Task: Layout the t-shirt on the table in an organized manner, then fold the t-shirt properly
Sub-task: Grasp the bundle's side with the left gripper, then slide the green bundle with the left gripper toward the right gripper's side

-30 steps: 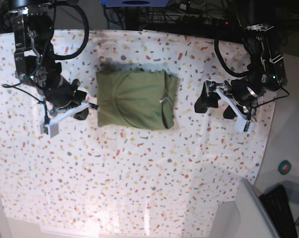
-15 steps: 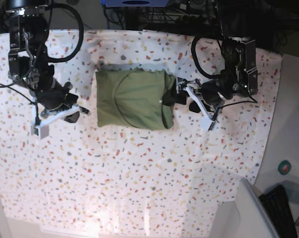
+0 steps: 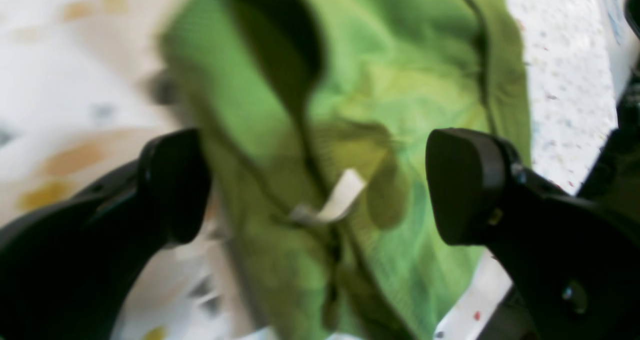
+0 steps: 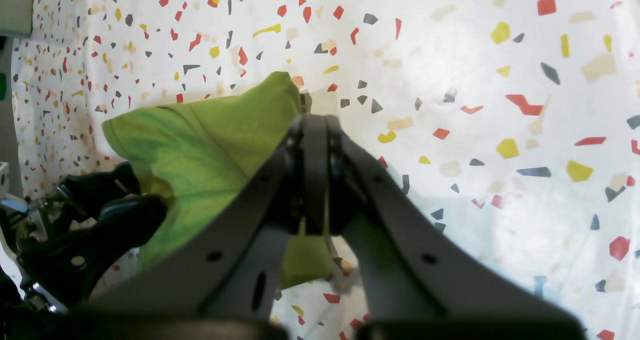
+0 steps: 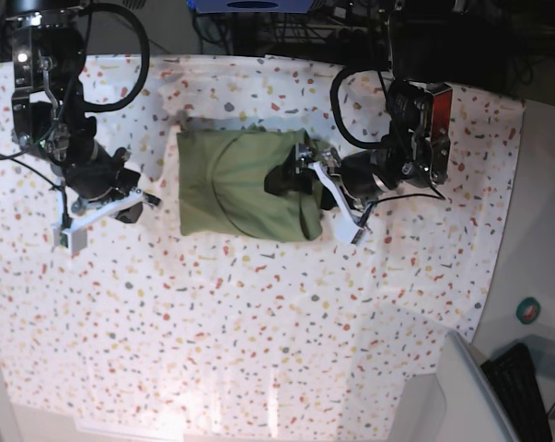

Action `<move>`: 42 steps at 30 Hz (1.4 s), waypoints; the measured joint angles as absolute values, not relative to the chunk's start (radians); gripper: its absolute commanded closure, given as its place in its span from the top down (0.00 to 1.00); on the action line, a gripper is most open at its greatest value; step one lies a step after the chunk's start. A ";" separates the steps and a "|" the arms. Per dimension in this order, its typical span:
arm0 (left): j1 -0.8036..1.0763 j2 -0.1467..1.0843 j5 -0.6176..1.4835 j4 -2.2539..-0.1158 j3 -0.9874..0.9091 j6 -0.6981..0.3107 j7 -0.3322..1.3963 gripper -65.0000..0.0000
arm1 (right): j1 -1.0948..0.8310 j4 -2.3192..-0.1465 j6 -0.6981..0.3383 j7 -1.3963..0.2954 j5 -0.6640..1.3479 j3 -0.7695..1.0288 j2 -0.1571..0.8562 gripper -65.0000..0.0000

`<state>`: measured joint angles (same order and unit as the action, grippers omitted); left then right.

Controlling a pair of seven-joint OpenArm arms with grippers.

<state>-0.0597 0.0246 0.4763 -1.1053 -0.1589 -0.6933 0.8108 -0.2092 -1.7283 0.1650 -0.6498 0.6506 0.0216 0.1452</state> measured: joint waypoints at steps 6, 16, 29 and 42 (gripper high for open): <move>-0.052 0.024 0.502 -1.104 -0.154 -0.655 0.811 1.00 | -0.220 -1.728 0.165 -0.650 0.651 0.022 0.145 0.00; -0.072 0.010 0.500 -1.010 -0.155 -0.637 0.793 0.35 | -0.238 -1.729 0.165 -0.650 0.651 0.022 0.145 0.00; -0.091 0.032 0.499 -1.003 -0.106 -0.577 0.832 0.00 | -0.256 -1.730 0.165 -0.647 0.651 0.022 0.145 0.00; -0.392 0.238 0.431 -1.010 0.650 -0.550 0.831 0.00 | -0.277 -1.730 0.165 -0.647 0.650 0.215 0.157 0.00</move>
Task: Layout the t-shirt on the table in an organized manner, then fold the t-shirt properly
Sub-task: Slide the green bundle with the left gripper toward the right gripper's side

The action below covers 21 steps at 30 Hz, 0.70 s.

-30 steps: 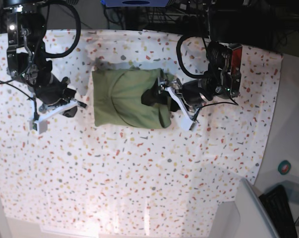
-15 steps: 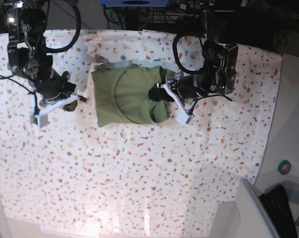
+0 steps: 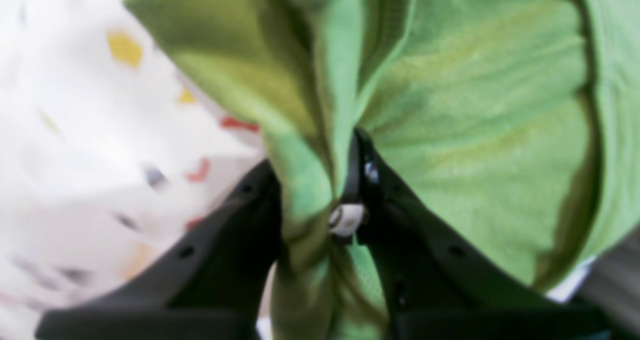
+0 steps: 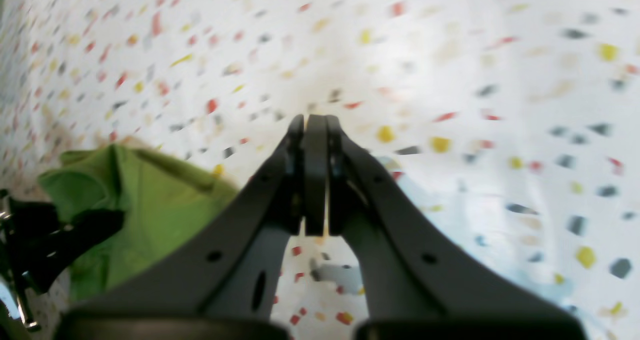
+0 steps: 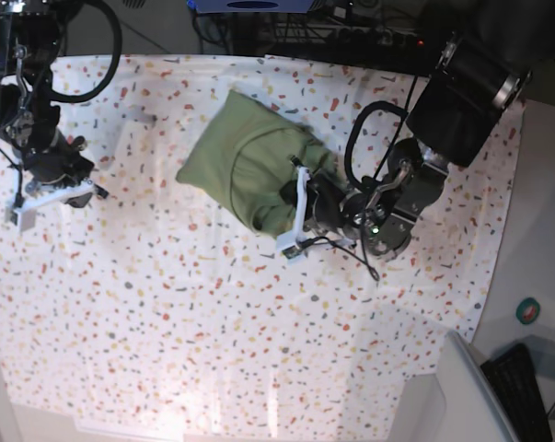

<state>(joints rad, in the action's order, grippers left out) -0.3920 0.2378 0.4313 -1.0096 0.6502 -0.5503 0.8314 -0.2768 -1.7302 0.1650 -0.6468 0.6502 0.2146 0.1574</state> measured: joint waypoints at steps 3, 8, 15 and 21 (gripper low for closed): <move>-0.463 0.243 0.403 -1.069 0.825 -0.542 0.852 0.00 | -0.281 -1.717 0.165 -0.650 0.654 0.266 0.154 0.00; -0.572 0.191 0.410 -1.119 0.974 -0.549 0.854 0.00 | -0.299 -1.660 0.165 -0.643 0.650 0.303 0.157 0.00; -0.635 0.095 0.413 -1.118 1.158 -0.546 0.682 0.00 | -0.316 -1.645 0.165 -0.646 0.651 0.301 0.154 0.00; -0.649 0.040 0.410 -1.011 1.247 -0.549 0.616 0.00 | -0.319 -1.623 0.165 -0.645 0.651 0.301 0.154 0.00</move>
<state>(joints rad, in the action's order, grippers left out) -0.6495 0.0399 0.4095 -1.0115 1.2469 -0.5491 0.6155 -0.3187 -1.6234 0.1646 -0.6453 0.6514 0.3012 0.1539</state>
